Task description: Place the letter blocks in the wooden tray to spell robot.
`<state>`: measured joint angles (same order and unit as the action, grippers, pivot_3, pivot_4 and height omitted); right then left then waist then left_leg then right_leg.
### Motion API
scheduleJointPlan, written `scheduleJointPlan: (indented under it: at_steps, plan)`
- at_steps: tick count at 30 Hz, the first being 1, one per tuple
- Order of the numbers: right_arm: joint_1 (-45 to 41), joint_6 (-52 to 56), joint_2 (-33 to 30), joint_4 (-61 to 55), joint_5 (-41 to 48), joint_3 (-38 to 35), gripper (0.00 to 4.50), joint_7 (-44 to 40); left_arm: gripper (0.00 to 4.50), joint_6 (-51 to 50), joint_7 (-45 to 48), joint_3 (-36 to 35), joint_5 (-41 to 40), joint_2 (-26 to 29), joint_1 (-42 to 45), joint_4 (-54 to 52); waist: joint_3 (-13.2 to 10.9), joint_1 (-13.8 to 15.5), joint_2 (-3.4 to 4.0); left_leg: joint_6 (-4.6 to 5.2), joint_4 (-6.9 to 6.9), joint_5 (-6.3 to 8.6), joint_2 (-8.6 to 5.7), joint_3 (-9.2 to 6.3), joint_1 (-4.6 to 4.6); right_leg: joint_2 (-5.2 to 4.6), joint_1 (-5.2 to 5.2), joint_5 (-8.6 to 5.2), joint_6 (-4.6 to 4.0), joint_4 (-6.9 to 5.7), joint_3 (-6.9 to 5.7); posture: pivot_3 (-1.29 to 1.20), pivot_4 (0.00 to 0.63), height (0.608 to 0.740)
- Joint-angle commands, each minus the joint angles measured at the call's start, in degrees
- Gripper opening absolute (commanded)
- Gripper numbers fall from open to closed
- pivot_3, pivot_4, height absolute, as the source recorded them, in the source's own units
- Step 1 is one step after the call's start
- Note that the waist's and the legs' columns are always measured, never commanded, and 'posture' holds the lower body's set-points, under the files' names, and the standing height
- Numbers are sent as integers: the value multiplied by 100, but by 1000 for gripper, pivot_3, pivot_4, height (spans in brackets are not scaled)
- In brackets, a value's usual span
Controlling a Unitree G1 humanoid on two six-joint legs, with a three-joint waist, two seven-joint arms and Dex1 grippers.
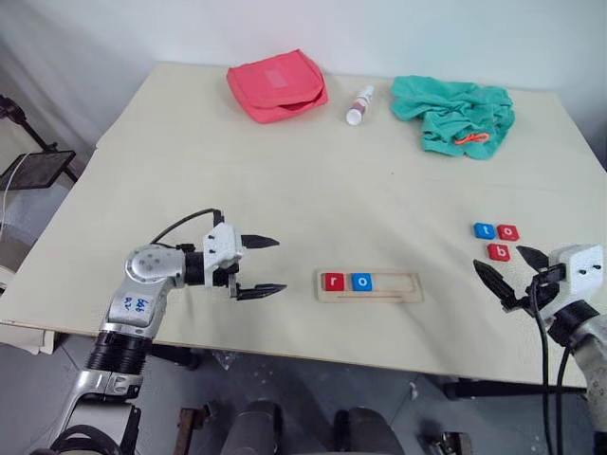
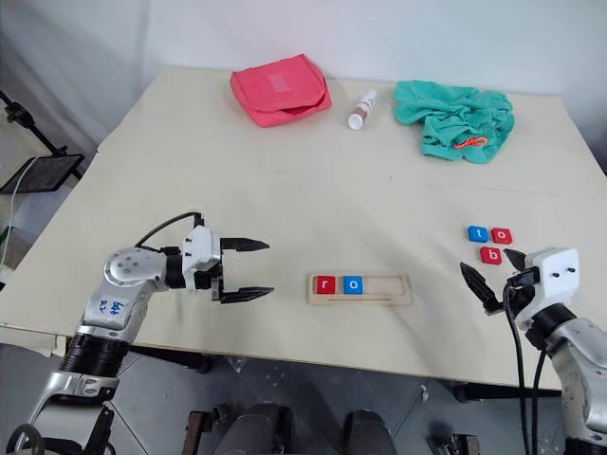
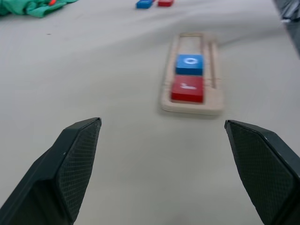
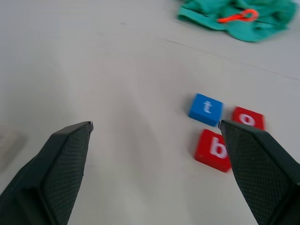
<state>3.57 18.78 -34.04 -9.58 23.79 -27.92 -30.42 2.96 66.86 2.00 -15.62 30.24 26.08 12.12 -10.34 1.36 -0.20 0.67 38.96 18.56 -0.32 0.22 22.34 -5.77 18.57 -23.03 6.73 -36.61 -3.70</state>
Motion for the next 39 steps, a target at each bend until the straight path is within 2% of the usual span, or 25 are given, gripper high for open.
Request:
scheduleJointPlan:
  at_steps: [1,5,16,17,20,24,33,37,39]
  plan:
    - [126,554,87,-422,286,-223,4500,326,4479,555,108,-165,-159,-113,23,330,0,-3,0,0,-1,0,-1,0,0,0,1,0,0,-2,0,0,150,740]
    - [256,484,372,-656,397,-388,4500,565,4479,856,317,-164,-211,-185,34,593,1,-8,2,0,-6,0,-1,0,-2,7,4,0,0,-11,0,0,150,740]
    - [469,48,451,-561,415,-399,4500,354,4479,969,416,-134,-190,-237,78,699,3,-93,4,0,-2,0,2,10,-15,6,8,0,0,-25,15,0,150,740]
    - [471,45,446,-555,416,-389,4500,343,4479,958,415,-131,-193,-238,75,680,5,-76,-1,-1,0,1,10,32,-17,0,24,0,0,-41,41,0,150,740]
    - [484,27,385,-512,331,-333,4500,318,4479,928,434,-137,-216,-230,65,658,5,-42,-4,-3,0,9,48,187,-16,1,159,1,-2,-98,188,0,150,740]
    - [481,34,375,-486,347,-328,4500,294,4479,939,490,-163,-233,-189,18,665,6,-167,-3,0,-11,6,33,184,-12,7,149,0,-2,-119,168,0,150,740]
    - [565,-27,407,-558,385,-293,4500,121,4479,889,480,-183,-264,-183,-47,573,6,-159,-1,2,-5,8,33,168,-13,3,135,0,-2,-116,166,0,150,740]
    - [587,51,426,-579,412,-286,4500,130,4479,887,486,-180,-271,-179,-49,571,12,-124,-7,3,6,27,76,314,-17,16,239,1,-3,-152,295,0,150,740]
    - [604,12,428,-588,385,-271,4500,126,4479,884,488,-183,-276,-177,-50,572,13,-182,-7,3,3,25,71,300,-10,21,230,0,-4,-148,278,0,150,740]
